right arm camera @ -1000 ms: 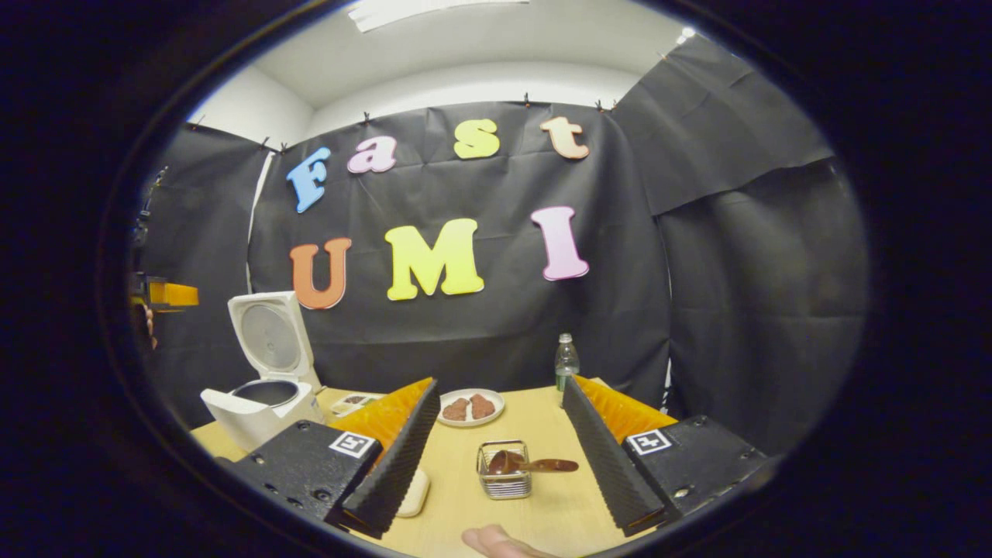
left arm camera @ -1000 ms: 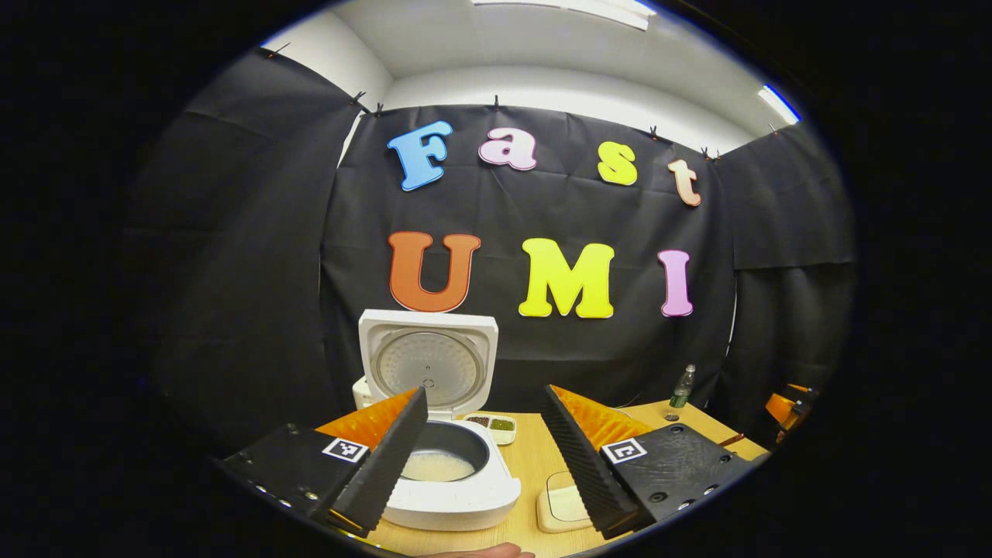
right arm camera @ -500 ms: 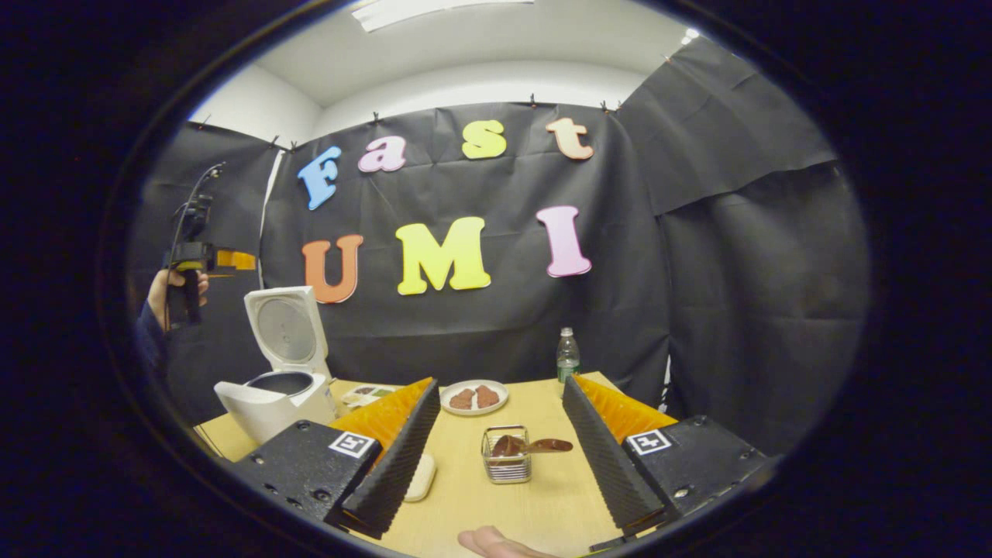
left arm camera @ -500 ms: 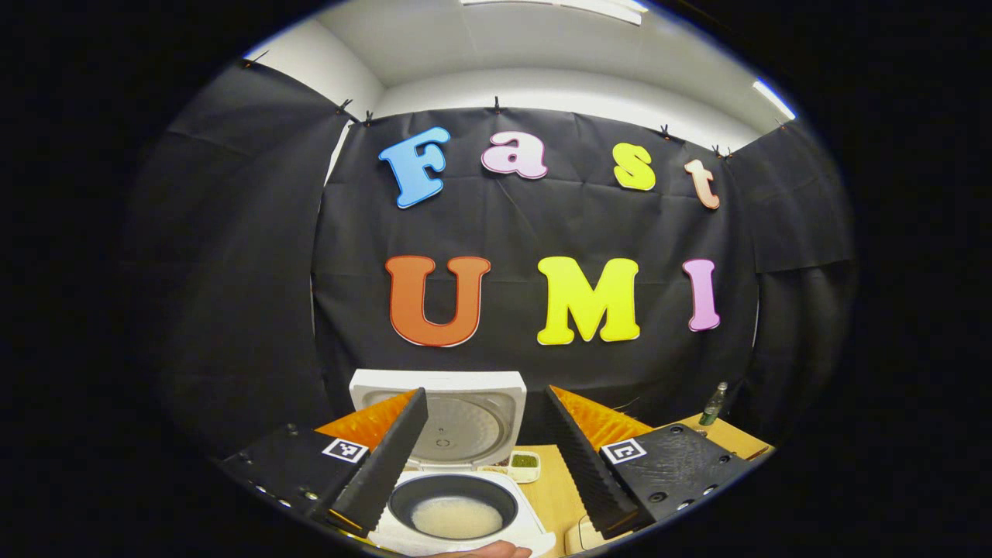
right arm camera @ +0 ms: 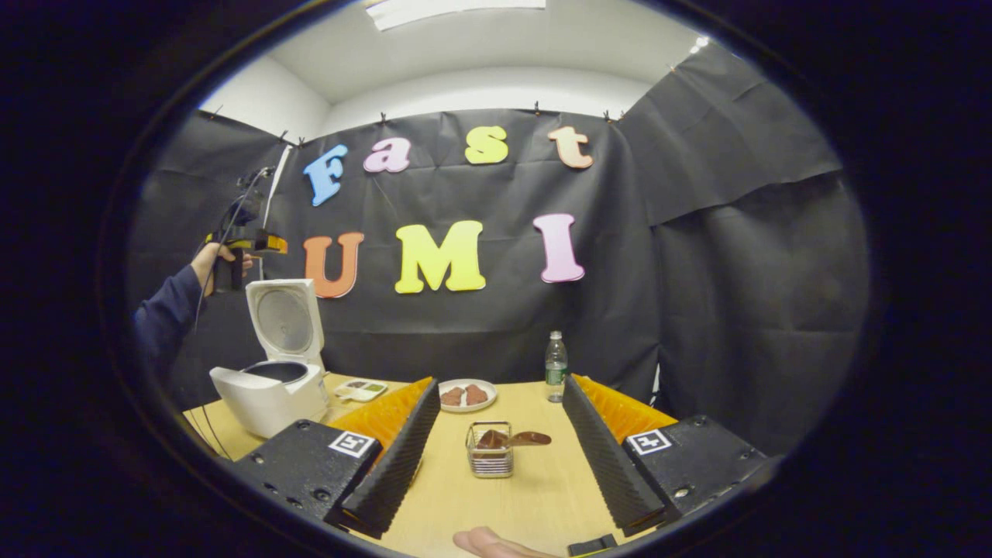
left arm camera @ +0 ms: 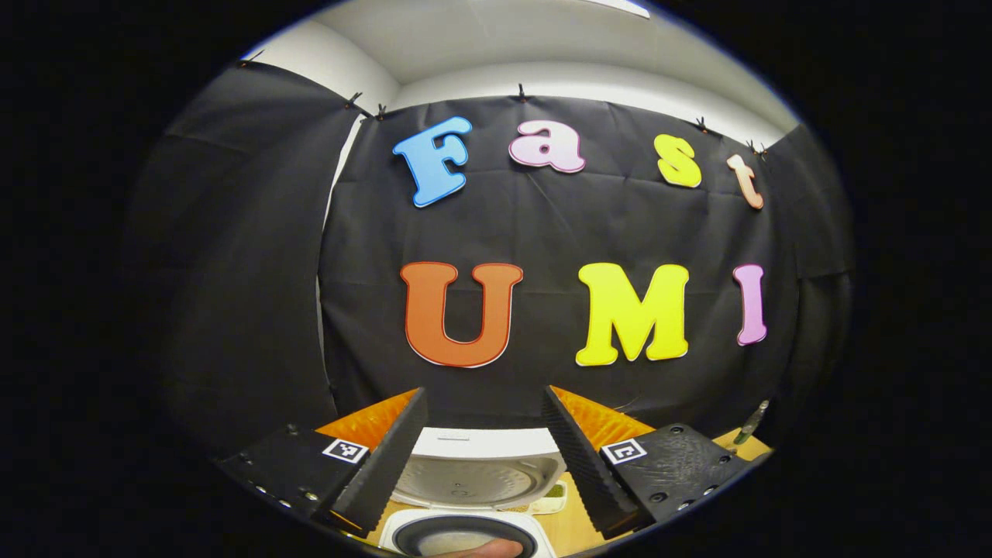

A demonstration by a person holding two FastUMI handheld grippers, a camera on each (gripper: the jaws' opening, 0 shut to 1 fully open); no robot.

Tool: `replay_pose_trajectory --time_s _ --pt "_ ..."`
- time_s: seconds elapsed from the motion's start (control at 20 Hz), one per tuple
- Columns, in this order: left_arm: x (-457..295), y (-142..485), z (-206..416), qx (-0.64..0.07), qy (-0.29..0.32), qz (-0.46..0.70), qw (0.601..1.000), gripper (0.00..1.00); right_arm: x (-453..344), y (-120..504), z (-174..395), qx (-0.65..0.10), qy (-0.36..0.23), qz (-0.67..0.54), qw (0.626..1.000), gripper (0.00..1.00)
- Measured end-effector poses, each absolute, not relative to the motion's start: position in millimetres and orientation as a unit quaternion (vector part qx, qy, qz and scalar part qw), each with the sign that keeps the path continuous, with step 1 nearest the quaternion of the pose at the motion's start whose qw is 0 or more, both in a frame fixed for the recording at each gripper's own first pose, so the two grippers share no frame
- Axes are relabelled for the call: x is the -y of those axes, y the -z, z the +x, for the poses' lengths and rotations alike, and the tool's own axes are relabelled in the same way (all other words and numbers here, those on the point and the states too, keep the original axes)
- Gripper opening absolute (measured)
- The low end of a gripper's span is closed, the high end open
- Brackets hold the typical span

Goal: Close the left gripper, press the button to open the rice cooker; take a wooden spoon from the chopstick holder with the right hand, scoop a spoonful of rice and pour it into the rice cooker, then put the wooden spoon back into the chopstick holder.

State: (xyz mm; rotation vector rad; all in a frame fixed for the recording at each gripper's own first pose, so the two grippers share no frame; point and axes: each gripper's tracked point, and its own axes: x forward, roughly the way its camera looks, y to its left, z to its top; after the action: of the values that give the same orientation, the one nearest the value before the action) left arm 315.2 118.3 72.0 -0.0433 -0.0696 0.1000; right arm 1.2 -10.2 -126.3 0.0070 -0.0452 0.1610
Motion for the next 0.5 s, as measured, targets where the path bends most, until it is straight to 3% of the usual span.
replay_pose_trajectory --time_s 0.35,0.4,0.45,0.5 --pt "-172.8 -13.6 376.2 -0.011 -0.114 -0.019 0.993 0.94 15.6 144.0 0.4 0.018 -0.055 -0.013 0.998 1.00" --pt "-178.6 -17.5 377.8 0.003 -0.117 0.001 0.993 0.87 13.9 148.2 1.9 0.012 -0.053 -0.019 0.998 1.00" --pt "-177.0 -17.1 378.8 0.003 -0.114 -0.007 0.993 0.99 11.5 151.7 3.4 0.007 -0.052 -0.021 0.998 1.00" --pt "-175.9 -16.6 378.7 0.001 -0.112 -0.008 0.994 0.92 7.9 152.8 3.5 0.004 -0.055 -0.017 0.998 1.00"
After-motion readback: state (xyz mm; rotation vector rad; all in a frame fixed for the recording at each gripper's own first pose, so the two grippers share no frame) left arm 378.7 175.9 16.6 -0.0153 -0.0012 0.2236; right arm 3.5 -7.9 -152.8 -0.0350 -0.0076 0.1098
